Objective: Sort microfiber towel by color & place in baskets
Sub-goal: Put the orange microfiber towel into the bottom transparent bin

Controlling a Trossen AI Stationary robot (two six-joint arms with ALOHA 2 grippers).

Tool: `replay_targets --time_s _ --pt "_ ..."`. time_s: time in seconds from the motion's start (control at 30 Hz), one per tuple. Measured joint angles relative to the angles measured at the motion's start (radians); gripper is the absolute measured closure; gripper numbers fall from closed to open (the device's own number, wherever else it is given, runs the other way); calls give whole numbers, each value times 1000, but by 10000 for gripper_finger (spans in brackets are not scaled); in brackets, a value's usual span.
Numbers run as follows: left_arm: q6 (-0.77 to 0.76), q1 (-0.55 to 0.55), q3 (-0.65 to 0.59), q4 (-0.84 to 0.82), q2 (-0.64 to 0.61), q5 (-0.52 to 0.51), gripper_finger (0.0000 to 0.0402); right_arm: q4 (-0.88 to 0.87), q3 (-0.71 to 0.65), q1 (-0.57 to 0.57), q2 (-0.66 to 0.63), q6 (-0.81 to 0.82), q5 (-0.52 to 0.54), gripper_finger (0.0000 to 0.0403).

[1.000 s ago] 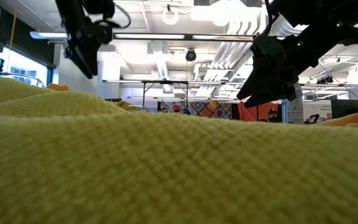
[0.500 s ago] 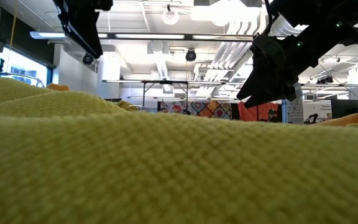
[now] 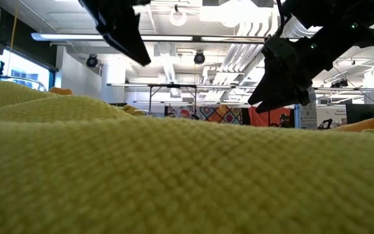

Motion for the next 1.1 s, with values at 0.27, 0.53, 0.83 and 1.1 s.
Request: replay_targets --time_s 0.27,0.53,0.83,1.1 --pt "78 0 0 -32 82 91 237 -74 0 1 -104 30 -98 202" --pt "121 1 -69 9 76 90 237 -710 168 28 -263 266 -89 240" --pt "166 28 -175 124 9 113 237 -999 315 127 -219 481 -162 282" --pt "182 50 -246 163 -111 112 237 -979 220 161 -121 581 -297 283"
